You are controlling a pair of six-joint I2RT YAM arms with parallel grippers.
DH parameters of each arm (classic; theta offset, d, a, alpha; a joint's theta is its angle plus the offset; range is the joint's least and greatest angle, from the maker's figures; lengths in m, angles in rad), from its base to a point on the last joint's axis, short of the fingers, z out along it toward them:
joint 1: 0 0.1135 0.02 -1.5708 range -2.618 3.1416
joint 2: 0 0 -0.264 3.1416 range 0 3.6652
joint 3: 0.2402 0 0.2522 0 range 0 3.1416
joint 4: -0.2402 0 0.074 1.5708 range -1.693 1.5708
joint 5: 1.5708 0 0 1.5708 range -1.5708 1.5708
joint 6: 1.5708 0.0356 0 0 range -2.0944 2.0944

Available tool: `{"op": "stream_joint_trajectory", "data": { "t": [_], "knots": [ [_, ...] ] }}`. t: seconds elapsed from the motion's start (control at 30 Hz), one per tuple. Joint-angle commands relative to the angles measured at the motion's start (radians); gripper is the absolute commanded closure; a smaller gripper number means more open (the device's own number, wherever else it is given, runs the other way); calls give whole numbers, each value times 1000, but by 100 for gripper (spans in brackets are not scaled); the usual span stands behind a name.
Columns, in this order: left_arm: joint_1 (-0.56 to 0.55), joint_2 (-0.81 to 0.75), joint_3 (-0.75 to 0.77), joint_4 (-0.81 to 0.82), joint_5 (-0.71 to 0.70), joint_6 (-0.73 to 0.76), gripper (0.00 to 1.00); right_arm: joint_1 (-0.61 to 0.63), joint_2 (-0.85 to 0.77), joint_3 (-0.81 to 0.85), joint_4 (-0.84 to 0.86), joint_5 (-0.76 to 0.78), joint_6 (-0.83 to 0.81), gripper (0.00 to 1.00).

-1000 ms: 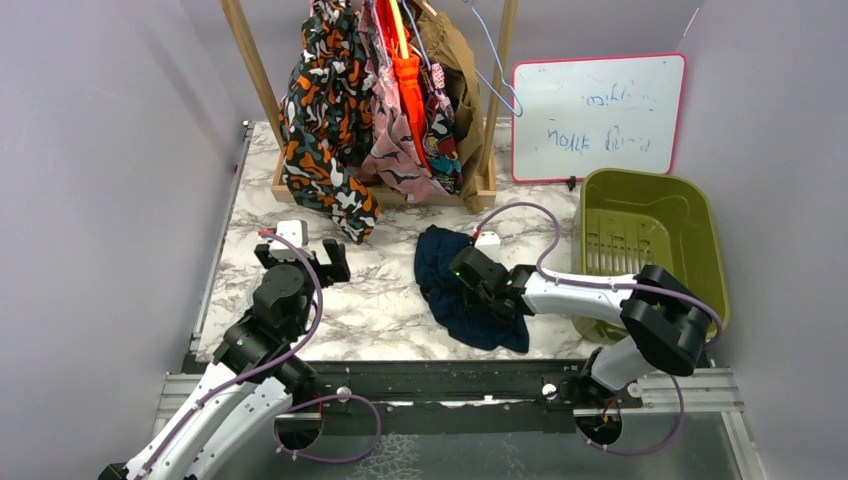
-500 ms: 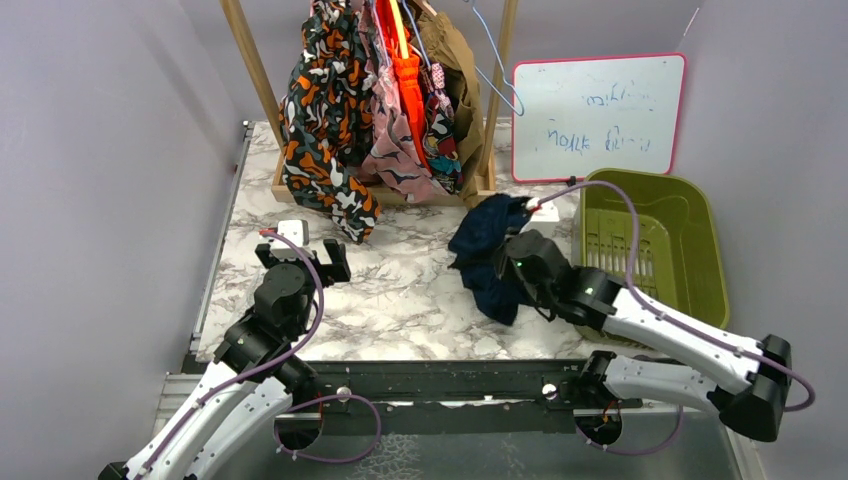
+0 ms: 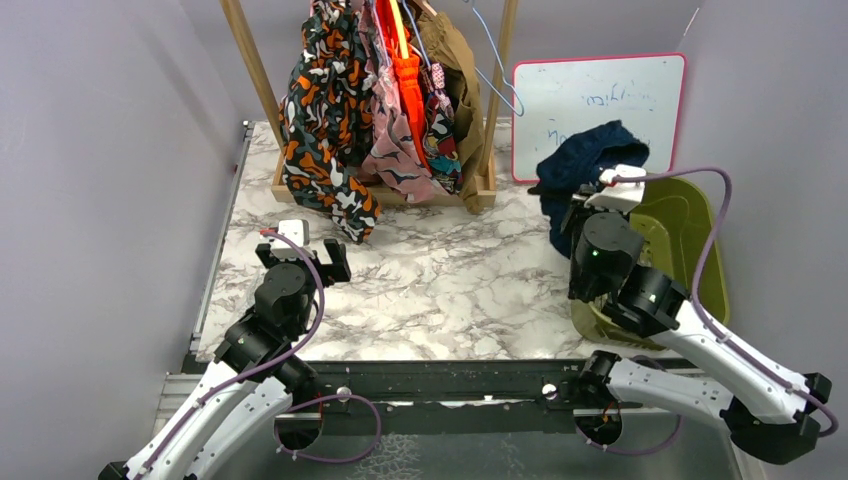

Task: Remove the shorts from the hanger
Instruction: Place the shorts in the basket.

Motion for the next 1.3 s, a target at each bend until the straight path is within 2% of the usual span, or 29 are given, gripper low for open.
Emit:
{"op": "stream_joint_trajectory", "data": {
  "t": [0.0,0.03,0.13,0.17,0.23,0.33,0.47,0.57,0.63,0.73,0.9,0.97,1.1,1.27],
  "knots": [
    [5,3,-3,13,18,-3,1,-146,27,-70,530,66,-515,99],
    [5,4,-2,13,21,-2,1,-228,43,-48,502,36,-483,99],
    [7,2,-4,13,27,-3,1,-534,92,69,195,-227,-212,99],
    [5,1,-3,13,26,-3,1,-614,120,98,140,-287,-164,99],
    [5,1,-4,13,26,-2,1,-690,162,141,65,-316,-92,99],
    [6,1,-3,13,27,-2,1,-739,171,143,13,-342,37,99],
    [5,0,-4,14,32,1,1,-747,154,46,-36,-391,179,99],
    [6,2,-4,17,36,3,1,-761,151,-72,3,-353,194,99],
    [6,4,-6,21,42,7,1,-770,146,-114,-57,-340,286,99],
    [6,13,-7,22,49,7,1,-774,105,-195,-32,-288,335,99],
    [5,13,-7,22,47,5,1,-788,74,-240,-32,-169,424,99],
    [6,11,-8,22,48,6,1,-803,75,-267,23,-141,390,97],
    [5,7,-8,24,48,7,1,-817,117,-279,66,-175,389,92],
    [5,16,-7,25,54,8,1,-875,276,-255,88,-388,456,89]
  ]
}}
